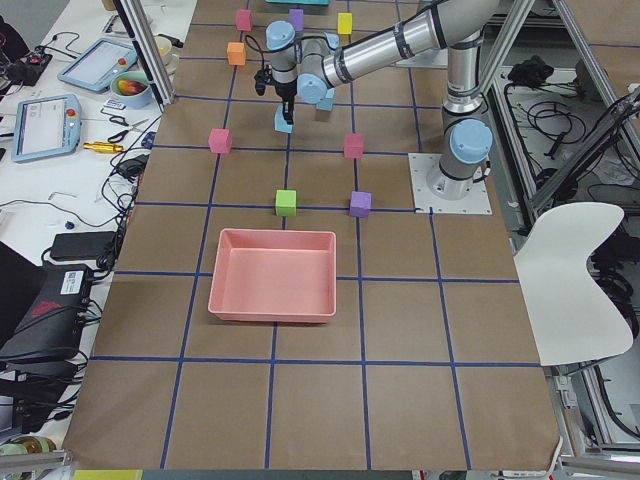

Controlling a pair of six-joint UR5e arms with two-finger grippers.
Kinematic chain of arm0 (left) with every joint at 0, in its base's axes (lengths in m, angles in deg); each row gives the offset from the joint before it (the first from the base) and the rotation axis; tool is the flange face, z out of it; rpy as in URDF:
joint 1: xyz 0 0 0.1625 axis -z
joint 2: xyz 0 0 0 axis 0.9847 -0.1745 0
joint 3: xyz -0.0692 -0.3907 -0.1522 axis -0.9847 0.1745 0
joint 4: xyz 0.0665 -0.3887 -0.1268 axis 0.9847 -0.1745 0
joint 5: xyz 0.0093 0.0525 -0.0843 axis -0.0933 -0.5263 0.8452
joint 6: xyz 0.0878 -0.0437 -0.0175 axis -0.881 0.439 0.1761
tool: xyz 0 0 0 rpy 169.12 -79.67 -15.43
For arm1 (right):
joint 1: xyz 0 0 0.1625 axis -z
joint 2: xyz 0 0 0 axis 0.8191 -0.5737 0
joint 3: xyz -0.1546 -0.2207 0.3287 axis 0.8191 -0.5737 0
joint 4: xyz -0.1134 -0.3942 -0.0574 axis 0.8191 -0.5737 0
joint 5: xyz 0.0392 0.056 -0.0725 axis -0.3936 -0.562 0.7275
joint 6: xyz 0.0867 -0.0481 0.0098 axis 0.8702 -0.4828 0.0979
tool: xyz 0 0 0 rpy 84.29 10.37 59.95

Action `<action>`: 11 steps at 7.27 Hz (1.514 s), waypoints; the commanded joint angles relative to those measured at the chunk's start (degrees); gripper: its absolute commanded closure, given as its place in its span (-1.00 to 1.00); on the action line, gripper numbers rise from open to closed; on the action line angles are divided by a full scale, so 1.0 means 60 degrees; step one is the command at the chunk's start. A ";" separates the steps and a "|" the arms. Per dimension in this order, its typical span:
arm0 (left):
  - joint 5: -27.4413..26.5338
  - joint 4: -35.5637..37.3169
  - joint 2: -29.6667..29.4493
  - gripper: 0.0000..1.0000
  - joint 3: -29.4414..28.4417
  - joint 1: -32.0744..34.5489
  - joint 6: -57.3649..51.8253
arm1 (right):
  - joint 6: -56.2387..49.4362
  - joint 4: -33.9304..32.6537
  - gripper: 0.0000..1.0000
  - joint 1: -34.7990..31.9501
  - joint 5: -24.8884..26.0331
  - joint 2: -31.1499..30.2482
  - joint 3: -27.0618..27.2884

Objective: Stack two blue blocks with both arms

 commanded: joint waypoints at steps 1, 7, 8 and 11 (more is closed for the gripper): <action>0.0088 -0.0614 0.0615 0.74 -0.0016 0.1276 0.1399 | -0.0148 0.0059 -1.00 0.0056 -0.0061 -0.0142 -0.0004; 0.0425 -0.0720 0.0369 0.64 0.0144 0.2702 0.2870 | -0.0221 -0.0469 -1.00 0.0437 -0.0032 -0.0200 0.0011; 0.0483 -0.0691 0.0340 0.59 0.0159 0.2703 0.2885 | -0.0236 -0.0513 -1.00 0.0539 0.0011 -0.0200 0.0011; 0.0498 -0.0691 0.0281 0.51 0.0159 0.2878 0.3104 | -0.0236 -0.0396 -1.00 0.0686 0.0027 -0.0215 0.0040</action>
